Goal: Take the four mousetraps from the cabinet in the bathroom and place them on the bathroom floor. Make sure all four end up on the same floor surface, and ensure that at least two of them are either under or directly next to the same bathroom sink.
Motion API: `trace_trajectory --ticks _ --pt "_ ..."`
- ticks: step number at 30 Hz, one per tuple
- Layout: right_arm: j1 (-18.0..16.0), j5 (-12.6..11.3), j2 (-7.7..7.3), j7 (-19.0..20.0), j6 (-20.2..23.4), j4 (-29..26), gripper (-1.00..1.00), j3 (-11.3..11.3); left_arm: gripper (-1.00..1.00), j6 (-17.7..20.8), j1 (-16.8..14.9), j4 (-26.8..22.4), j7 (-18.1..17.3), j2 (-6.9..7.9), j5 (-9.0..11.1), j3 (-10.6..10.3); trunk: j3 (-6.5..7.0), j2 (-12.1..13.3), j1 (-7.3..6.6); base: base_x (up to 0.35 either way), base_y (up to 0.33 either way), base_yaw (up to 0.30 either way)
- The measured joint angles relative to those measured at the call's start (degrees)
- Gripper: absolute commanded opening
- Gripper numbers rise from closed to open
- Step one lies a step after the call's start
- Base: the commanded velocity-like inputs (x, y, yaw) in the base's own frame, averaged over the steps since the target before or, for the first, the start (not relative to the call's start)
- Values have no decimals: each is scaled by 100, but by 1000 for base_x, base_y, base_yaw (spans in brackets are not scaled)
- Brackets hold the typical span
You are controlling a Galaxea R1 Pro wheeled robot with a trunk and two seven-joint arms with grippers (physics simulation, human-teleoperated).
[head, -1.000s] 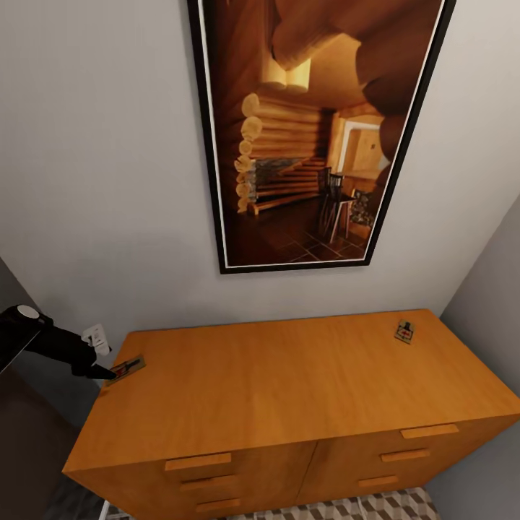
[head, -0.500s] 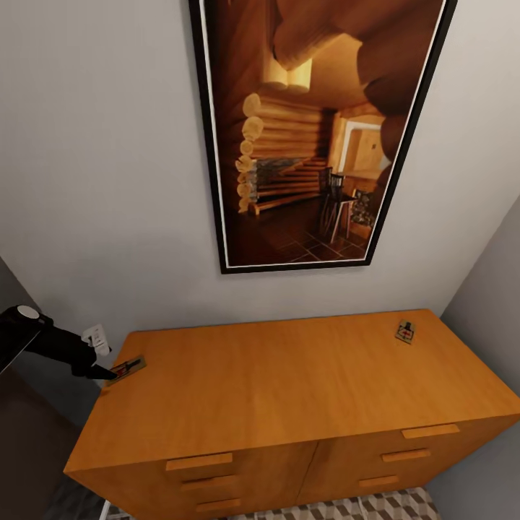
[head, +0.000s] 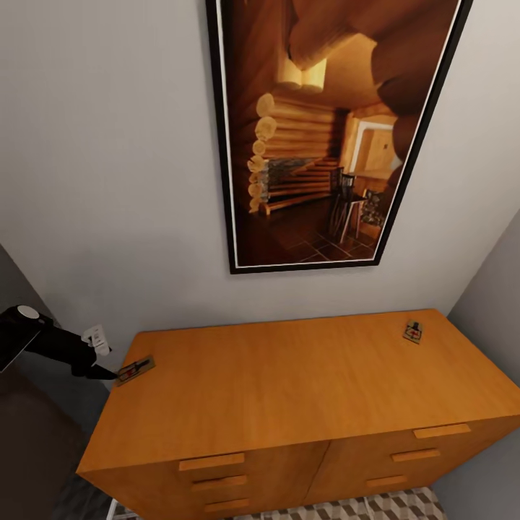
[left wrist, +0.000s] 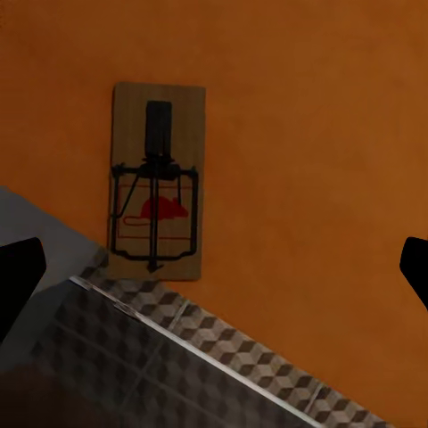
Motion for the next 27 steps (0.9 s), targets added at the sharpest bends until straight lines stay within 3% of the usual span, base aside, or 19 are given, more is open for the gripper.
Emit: trace_trajectory --ticks 27 --pt "2 -3 0 0 0 0 100 0 100 0 0 0 0 -8 0 -6 0 0 0 23 6 0"
